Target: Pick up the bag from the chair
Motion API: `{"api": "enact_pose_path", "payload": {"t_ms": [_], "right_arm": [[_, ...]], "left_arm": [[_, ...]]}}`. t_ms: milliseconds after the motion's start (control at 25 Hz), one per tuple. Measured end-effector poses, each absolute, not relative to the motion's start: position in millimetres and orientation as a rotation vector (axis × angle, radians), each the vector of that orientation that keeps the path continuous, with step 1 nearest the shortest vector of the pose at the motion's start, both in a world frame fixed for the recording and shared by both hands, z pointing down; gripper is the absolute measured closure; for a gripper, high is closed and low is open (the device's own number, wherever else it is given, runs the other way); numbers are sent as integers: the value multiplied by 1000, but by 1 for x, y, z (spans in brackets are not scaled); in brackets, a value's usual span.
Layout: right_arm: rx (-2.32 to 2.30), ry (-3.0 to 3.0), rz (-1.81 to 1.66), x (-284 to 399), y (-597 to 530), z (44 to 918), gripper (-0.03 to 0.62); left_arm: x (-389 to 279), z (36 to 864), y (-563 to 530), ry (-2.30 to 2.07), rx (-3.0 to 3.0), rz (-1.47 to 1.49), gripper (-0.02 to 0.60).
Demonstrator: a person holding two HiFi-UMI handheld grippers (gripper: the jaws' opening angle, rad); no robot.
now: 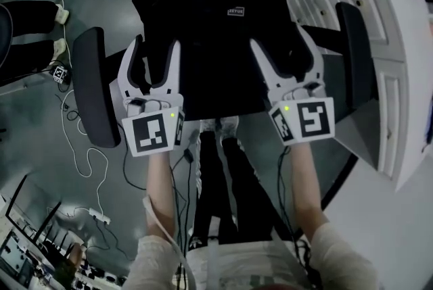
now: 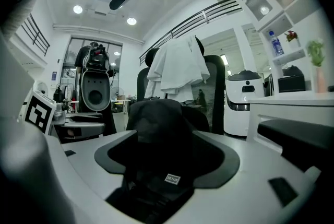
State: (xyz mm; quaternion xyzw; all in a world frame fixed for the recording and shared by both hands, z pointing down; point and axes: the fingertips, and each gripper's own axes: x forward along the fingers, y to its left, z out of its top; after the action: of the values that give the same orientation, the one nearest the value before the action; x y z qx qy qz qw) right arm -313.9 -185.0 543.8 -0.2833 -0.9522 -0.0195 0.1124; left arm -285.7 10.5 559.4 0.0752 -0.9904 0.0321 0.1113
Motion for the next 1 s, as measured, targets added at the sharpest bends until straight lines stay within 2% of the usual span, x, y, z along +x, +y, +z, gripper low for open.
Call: {"api": "enact_pose_path", "payload": {"t_ms": [200,640,1000], "right_arm": [[-847,-2756,-40,-323,-186,560,281],[-859,-2615,-119,-395,-197,615,267],[-953,-2484,-15,-437,-187,687,252]], "left_arm": [[-296,574,5,-2878,220,118,318],[-348,638,50,-2770,177,76,209],[-372,695,71,-2679,178,7,201]]}}
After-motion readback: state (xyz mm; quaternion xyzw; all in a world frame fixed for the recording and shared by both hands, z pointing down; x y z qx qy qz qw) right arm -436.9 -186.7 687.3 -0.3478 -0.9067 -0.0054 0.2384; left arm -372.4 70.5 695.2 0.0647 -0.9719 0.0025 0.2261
